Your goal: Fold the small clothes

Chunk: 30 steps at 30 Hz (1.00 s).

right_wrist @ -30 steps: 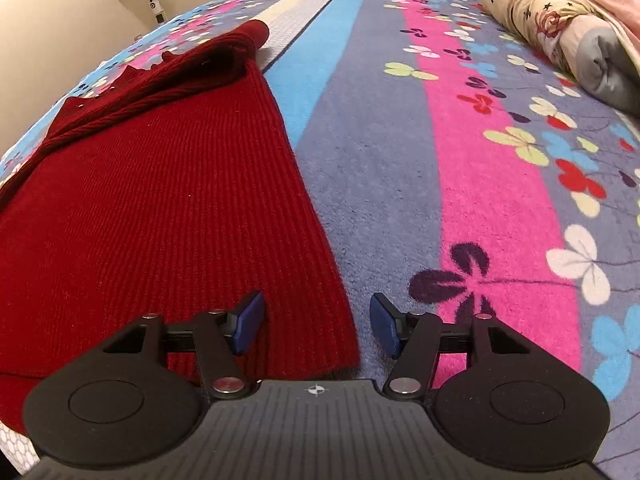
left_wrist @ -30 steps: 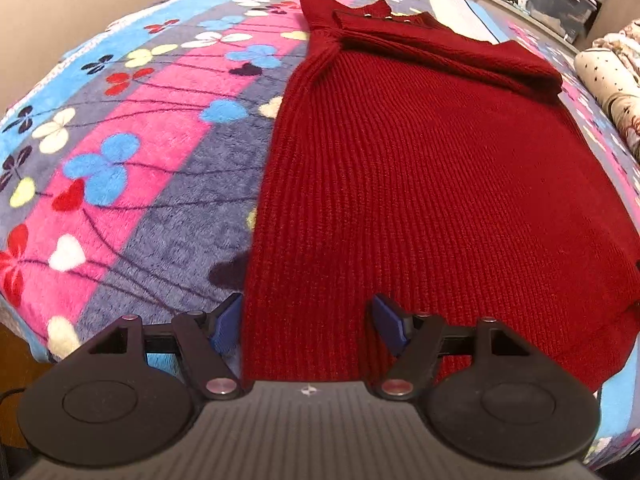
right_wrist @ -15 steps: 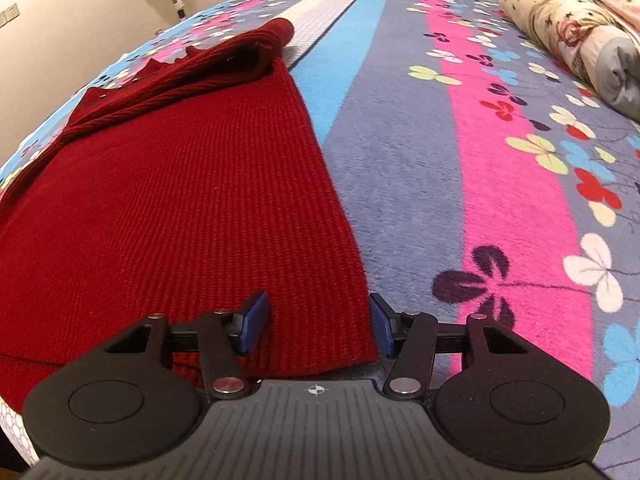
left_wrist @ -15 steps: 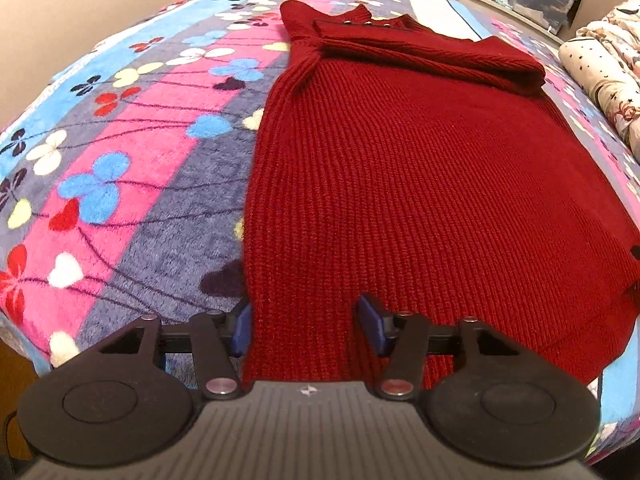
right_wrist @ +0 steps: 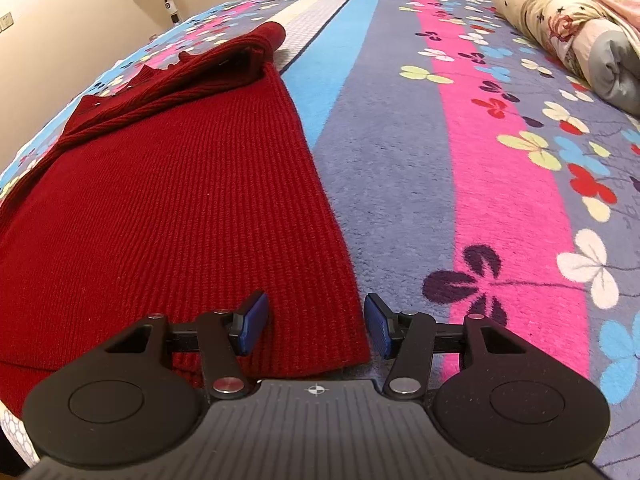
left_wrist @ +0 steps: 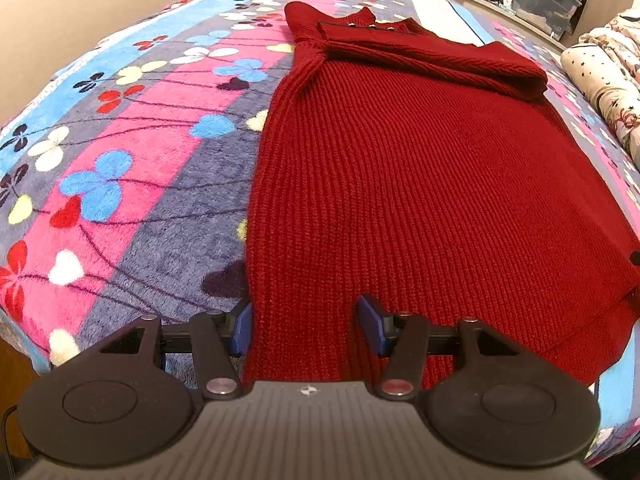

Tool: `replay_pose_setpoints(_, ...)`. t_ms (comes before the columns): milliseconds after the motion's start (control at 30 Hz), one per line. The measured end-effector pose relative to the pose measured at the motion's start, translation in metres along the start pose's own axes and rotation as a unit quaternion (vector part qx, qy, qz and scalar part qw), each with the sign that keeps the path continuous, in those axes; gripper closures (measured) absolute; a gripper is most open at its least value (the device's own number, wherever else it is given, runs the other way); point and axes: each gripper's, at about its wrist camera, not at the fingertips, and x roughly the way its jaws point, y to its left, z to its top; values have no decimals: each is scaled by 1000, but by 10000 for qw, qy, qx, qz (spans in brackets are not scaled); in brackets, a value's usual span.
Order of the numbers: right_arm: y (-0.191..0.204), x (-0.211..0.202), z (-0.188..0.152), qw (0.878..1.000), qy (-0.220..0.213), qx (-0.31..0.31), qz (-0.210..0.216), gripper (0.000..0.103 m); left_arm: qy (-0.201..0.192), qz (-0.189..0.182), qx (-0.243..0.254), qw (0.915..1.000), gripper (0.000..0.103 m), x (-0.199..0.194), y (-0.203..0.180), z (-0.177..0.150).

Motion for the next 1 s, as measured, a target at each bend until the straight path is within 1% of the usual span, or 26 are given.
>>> replay_pose_setpoints(200,0,1,2,10000,-34,-15,-57,49,-23,-36,-157,9999,47,-3,8,1)
replay_pose_setpoints(267,-4,1,4,9999,-79,82,-121,49,-29,-71,-205,9998,50,-5,11,0)
replay_pose_setpoints(367,-11,5,5,9996,-14,240,-111,48,-20,-87,-178,9998,57,-4,10,0)
replay_pose_setpoints(400,-11,7,4,9997,-2,235,-106,47,-28,-107,-154,9998,62,-4,10,-1)
replay_pose_setpoints(500,-6,10,5,9999,-18,103,-136,46,-171,-186,-57,9997,89,-9,6,-1)
replay_pose_setpoints(567,-3,11,5,9999,-37,39,-160,48,-309,-320,-97,9990,90,-15,7,-1)
replay_pose_setpoints(633,-1,11,7,9999,-61,5,-131,54,-412,-463,-216,9978,90,-20,9,-2)
replay_pose_setpoints(667,1,11,7,9999,-71,-8,-85,61,-429,-482,-262,9976,90,-22,10,-3)
replay_pose_setpoints(700,2,11,7,9999,-84,-33,-72,65,-385,-479,-301,9977,89,-21,11,-5)
replay_pose_setpoints(733,4,10,7,9999,-102,-86,-72,67,-281,-468,-316,9980,85,-18,11,-6)
replay_pose_setpoints(767,6,10,7,9999,-108,-118,-56,69,-152,-470,-278,9984,85,-14,9,-8)
replay_pose_setpoints(800,6,10,7,9998,-110,-129,-47,69,-76,-425,-187,9989,84,-11,7,-9)
replay_pose_setpoints(867,5,10,8,9999,-104,-95,-30,69,-91,-333,-98,9994,83,-10,5,-8)
replay_pose_setpoints(967,4,10,7,10000,-77,-49,6,66,-100,-352,-207,9991,83,-10,7,-7)
replay_pose_setpoints(1000,5,11,7,10000,-68,-61,19,65,-140,-362,-231,9990,85,-11,7,-7)
